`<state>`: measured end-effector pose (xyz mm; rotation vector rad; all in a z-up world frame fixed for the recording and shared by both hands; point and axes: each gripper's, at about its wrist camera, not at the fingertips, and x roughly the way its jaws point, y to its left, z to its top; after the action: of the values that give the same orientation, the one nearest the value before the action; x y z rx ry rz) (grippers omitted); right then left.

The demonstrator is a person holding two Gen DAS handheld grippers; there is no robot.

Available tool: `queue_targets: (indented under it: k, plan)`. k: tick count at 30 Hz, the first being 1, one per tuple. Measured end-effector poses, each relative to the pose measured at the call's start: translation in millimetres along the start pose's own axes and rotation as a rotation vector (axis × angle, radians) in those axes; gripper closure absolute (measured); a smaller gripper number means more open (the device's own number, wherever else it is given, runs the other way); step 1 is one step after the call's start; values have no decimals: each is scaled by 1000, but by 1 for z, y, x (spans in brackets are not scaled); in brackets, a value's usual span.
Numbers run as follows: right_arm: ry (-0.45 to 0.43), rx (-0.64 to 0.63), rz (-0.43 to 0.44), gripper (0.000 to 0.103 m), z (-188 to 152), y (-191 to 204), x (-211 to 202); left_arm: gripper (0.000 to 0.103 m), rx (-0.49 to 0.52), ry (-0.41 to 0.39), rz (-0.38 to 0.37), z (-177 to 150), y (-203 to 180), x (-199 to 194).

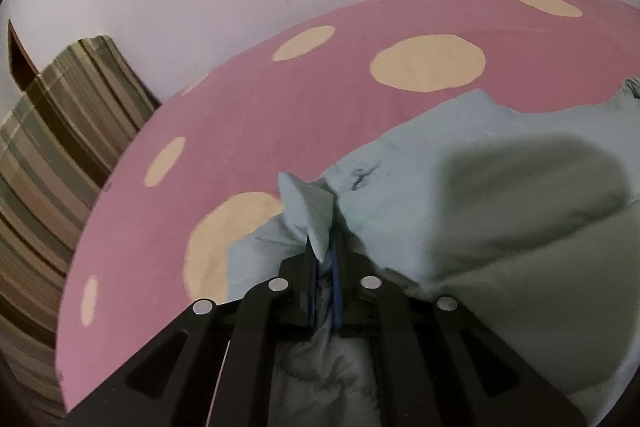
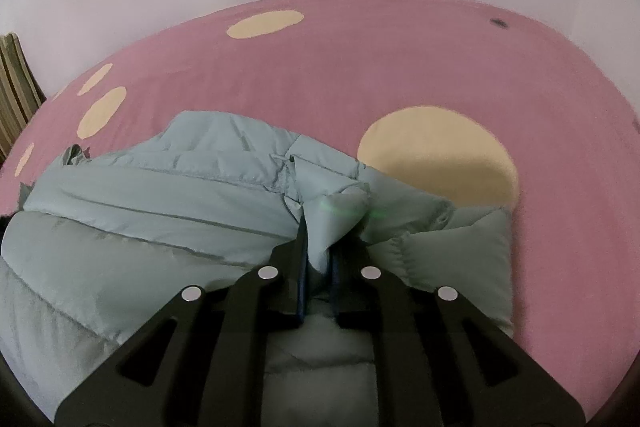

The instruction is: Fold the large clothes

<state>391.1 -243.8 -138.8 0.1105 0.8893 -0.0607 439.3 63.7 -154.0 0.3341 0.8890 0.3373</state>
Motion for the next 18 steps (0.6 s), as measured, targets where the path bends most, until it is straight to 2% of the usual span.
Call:
queue_targets:
  k: [1,3,4,6,9,12,14,18]
  plan:
    - [-10,-1,-9,79,2,1,-9,90,-41,7,-14,2,9,-10]
    - [-93,12,18,60,6,12,-40,80,-128,-11,-58,6,23,-36]
    - [-121,8,26,58,7,18,-50,72,-143,-26,-69,8,24,-46]
    - [-162,-29,67,58,12,43,-67,64,-154,-63,-116,13,16,-69]
    - [-170,-92,120,58,13,80,-68,64,-109,-86,-208,16,-21,-91]
    - [-138,-133,129,61,6,101,-47,64,-72,-49,-209,9,-54,-78]
    - [-82,-140,124,61,-1,108,-22,64,-78,-21,-201,2,-64,-63]
    - [-20,-129,116,61,-16,107,15,64,-74,-19,-191,-6,-74,-41]
